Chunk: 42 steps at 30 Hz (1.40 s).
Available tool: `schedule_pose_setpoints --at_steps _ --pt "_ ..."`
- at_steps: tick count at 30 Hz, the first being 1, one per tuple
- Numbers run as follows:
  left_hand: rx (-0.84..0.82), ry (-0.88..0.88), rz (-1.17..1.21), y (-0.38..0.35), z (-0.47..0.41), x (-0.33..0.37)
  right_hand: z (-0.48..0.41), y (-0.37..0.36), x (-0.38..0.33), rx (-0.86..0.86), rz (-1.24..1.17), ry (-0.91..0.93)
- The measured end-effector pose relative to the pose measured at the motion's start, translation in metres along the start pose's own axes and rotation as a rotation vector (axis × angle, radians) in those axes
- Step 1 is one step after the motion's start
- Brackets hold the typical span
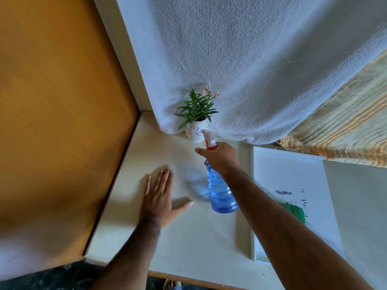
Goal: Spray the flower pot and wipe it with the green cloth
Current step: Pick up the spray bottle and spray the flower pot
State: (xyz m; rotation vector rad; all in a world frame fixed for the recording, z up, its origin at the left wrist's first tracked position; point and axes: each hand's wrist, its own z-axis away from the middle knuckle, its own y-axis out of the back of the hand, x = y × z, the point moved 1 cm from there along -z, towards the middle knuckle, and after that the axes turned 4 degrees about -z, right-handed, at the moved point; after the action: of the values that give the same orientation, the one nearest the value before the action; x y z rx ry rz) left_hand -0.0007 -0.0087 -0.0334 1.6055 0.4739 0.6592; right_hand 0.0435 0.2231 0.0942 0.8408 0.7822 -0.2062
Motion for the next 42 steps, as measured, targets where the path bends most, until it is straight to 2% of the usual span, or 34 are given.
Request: schedule_pose_setpoints --at_steps 7,16,21,24,32,42 --pt "-0.023 0.008 0.013 0.001 0.0 -0.001 0.009 0.013 0.008 0.119 -0.106 0.062" --pt "-0.029 0.005 0.009 0.003 0.001 -0.001 0.043 0.093 0.002 0.415 -0.518 0.391" --pt "-0.078 0.012 0.011 0.004 0.001 0.001 0.037 0.134 0.026 0.612 -0.554 0.482" --pt "-0.082 0.008 0.013 0.003 0.001 -0.001 0.029 0.152 0.045 0.694 -0.528 0.473" --pt "-0.053 -0.008 -0.011 -0.002 -0.001 0.003 0.012 0.158 0.101 0.7 -0.43 0.43" --pt "-0.074 -0.02 -0.045 -0.002 -0.002 0.0 0.002 0.15 0.125 0.674 -0.487 0.434"
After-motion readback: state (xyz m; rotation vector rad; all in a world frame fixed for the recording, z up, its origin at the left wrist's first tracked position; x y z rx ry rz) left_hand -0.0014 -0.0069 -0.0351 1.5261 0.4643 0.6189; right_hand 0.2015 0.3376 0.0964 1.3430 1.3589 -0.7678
